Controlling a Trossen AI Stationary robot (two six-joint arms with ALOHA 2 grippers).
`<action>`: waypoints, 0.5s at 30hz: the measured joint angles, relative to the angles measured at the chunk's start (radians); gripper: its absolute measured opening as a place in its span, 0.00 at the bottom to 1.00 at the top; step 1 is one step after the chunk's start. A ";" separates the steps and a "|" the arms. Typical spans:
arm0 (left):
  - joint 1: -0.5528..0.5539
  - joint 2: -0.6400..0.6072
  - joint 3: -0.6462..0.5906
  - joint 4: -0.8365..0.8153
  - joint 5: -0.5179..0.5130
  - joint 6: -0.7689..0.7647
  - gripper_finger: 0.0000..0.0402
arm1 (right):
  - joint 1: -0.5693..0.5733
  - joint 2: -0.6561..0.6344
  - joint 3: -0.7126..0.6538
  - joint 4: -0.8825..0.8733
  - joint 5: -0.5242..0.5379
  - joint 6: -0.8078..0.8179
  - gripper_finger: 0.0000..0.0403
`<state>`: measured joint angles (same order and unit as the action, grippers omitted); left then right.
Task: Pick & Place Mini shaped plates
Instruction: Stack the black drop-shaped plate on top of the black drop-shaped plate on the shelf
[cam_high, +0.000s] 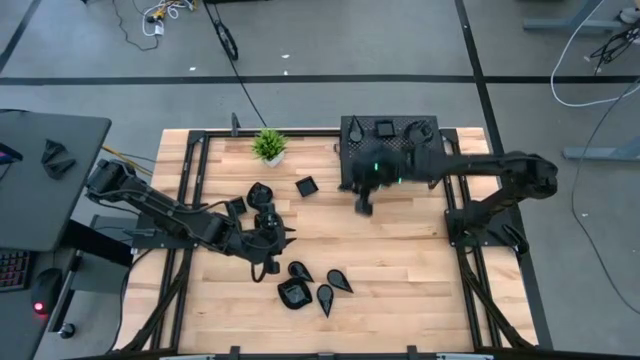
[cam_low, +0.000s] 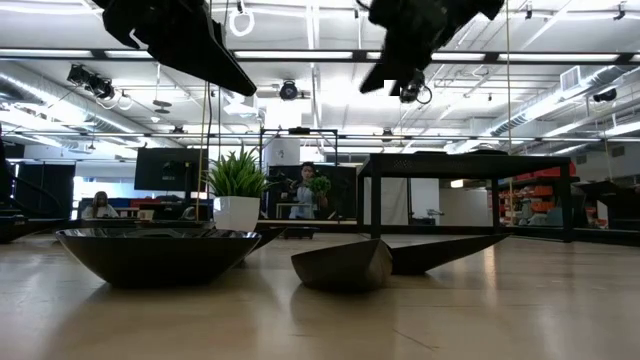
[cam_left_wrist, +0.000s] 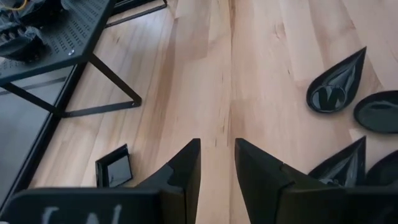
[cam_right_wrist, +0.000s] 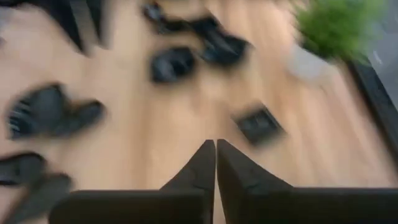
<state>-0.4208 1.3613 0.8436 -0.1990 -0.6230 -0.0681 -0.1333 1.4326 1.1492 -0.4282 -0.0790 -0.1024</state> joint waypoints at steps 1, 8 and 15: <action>-0.005 0.000 0.000 -0.007 0.000 -0.007 0.26 | 0.040 0.000 -0.034 0.072 0.000 0.016 0.04; -0.046 -0.002 0.000 -0.047 0.001 -0.060 0.26 | 0.316 0.008 -0.230 0.504 0.027 0.038 0.05; -0.055 -0.002 0.000 -0.046 0.000 -0.104 0.26 | 0.541 0.100 -0.252 0.618 0.131 0.256 0.22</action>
<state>-0.4755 1.3594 0.8436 -0.2447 -0.6228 -0.1723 0.4073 1.5323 0.8974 0.1893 0.0521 0.1532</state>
